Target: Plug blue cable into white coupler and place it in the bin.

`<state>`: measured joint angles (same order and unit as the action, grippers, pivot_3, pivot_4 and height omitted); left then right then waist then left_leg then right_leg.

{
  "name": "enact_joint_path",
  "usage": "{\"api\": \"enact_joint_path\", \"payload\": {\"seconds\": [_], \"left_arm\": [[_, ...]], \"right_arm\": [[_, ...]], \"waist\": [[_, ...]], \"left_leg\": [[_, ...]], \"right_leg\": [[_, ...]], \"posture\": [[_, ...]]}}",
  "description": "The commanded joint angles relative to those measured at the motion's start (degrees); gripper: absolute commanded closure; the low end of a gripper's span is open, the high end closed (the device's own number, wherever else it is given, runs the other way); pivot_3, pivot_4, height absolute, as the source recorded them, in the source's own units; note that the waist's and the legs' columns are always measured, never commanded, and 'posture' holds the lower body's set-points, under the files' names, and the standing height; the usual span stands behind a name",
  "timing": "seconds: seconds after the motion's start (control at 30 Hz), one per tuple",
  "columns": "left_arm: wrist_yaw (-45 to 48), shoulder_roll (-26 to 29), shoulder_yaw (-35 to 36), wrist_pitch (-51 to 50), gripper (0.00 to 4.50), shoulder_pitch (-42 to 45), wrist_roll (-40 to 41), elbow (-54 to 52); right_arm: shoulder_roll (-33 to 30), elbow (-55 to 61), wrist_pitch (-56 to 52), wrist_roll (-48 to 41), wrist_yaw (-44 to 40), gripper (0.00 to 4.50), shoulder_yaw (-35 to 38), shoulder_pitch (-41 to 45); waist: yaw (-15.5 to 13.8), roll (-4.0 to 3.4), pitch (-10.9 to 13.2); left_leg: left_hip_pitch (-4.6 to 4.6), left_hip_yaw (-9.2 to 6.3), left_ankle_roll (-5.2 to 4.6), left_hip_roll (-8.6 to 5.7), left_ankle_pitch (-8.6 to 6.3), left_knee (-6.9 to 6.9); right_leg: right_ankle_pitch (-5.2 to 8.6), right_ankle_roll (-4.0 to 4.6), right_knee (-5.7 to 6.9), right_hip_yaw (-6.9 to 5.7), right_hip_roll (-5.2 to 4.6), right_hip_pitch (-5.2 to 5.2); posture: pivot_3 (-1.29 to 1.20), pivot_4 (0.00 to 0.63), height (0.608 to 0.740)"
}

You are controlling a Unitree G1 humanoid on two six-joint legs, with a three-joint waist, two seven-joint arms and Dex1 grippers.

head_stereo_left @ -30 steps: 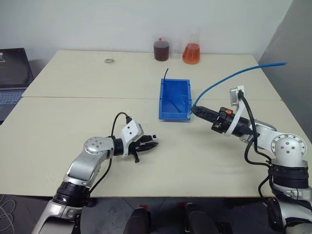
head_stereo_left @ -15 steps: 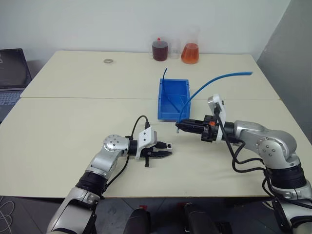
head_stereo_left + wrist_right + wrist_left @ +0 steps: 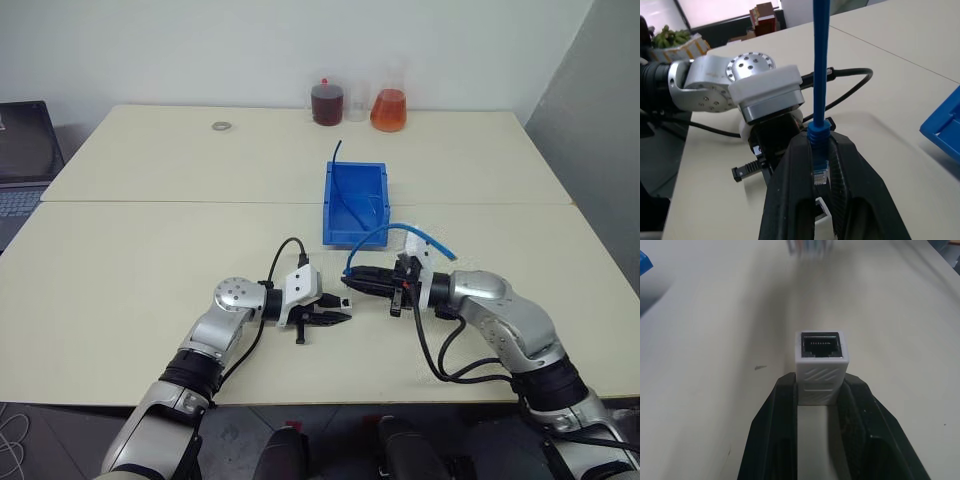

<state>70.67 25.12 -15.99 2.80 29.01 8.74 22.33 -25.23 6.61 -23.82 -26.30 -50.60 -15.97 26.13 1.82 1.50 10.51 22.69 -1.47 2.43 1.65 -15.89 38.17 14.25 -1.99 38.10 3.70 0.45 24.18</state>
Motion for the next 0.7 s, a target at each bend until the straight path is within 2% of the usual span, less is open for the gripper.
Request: {"api": "enact_joint_path", "payload": {"seconds": [0.03,0.7], "left_arm": [[0.11,0.13,0.67,-1.31,3.73,0.0,0.53,-2.44],[0.07,0.43,1.0,-4.1,3.73,-0.93,0.8,-4.66]], "right_arm": [[0.84,-1.25,3.97,2.0,-2.54,4.37,-0.04,0.08],[2.64,-10.06,12.14,9.15,-8.44,4.37,-2.0,-2.15]], "waist": [[0.0,0.0,0.0],[0.01,-0.02,-0.01]], "left_leg": [[0.0,0.0,0.0,0.0,0.0,0.0],[-0.13,0.02,0.0,0.0,0.0,0.02]], "right_leg": [[0.0,0.0,0.0,0.0,0.0,0.0],[-0.01,0.03,0.09,0.02,0.0,-0.07]], "posture": [[0.0,0.15,0.74],[0.0,0.15,0.74]]}}
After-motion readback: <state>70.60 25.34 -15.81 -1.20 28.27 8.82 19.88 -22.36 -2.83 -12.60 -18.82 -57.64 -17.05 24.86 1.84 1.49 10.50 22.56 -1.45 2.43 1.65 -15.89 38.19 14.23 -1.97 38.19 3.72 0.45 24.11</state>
